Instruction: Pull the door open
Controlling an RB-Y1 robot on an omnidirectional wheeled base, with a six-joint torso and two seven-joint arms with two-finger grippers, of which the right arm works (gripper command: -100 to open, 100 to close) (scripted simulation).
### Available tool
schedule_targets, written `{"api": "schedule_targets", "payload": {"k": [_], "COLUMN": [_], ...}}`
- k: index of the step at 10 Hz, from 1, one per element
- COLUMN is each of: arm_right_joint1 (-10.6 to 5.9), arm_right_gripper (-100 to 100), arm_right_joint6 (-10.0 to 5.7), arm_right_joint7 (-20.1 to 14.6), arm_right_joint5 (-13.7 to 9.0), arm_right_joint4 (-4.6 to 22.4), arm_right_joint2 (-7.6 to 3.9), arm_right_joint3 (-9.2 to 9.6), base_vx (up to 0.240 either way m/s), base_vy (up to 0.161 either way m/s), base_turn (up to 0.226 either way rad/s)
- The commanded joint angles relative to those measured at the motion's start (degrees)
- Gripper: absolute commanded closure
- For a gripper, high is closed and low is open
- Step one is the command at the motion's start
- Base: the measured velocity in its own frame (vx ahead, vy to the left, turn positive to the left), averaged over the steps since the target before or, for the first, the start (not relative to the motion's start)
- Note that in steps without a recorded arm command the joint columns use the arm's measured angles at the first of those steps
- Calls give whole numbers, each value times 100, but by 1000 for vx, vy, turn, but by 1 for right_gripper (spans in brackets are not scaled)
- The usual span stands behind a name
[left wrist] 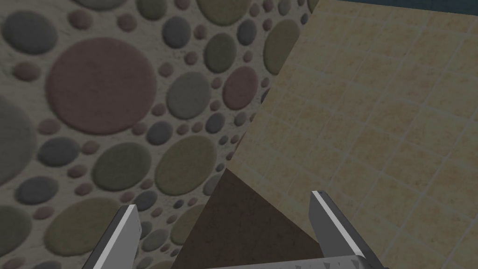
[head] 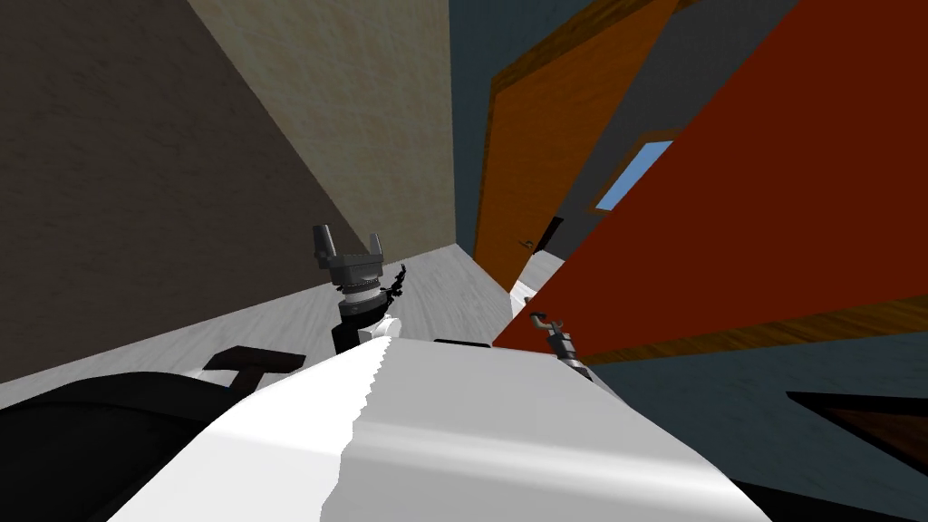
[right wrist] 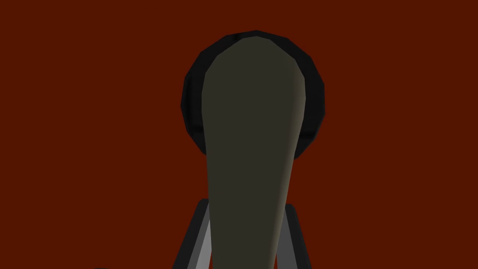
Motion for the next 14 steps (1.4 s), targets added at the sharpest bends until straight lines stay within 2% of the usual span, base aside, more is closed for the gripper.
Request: {"api": "schedule_targets", "payload": {"k": [1,2,3,4,5,6,7,10,13,14], "arm_right_joint1": [49,-64,-64,-181,-181,-298,-298,-556,-556,-653], "arm_right_gripper": [100,100,100,100,100,100,100,100,100,100], "arm_right_joint6": [121,243,243,368,368,494,494,772,772,877], "arm_right_joint7": [50,127,127,206,206,284,284,459,459,524], "arm_right_joint5": [-26,-136,-136,-250,-250,-363,-363,-614,-614,-708], "arm_right_joint4": [-181,-182,-182,-183,-183,-184,-184,-186,-186,-187], "arm_right_joint2": [51,76,76,102,102,128,128,185,185,206], "arm_right_joint3": [59,126,126,196,196,265,265,418,418,476], "base_vx": [-142,-185,-152,-176,-134,-166,-147,-208,-67,-95], "base_vy": [-32,-57,-57,-56,-46,-74,-46,-58,-17,-20], "base_turn": [62,170,109,180,96,145,115,173,2,134]}}
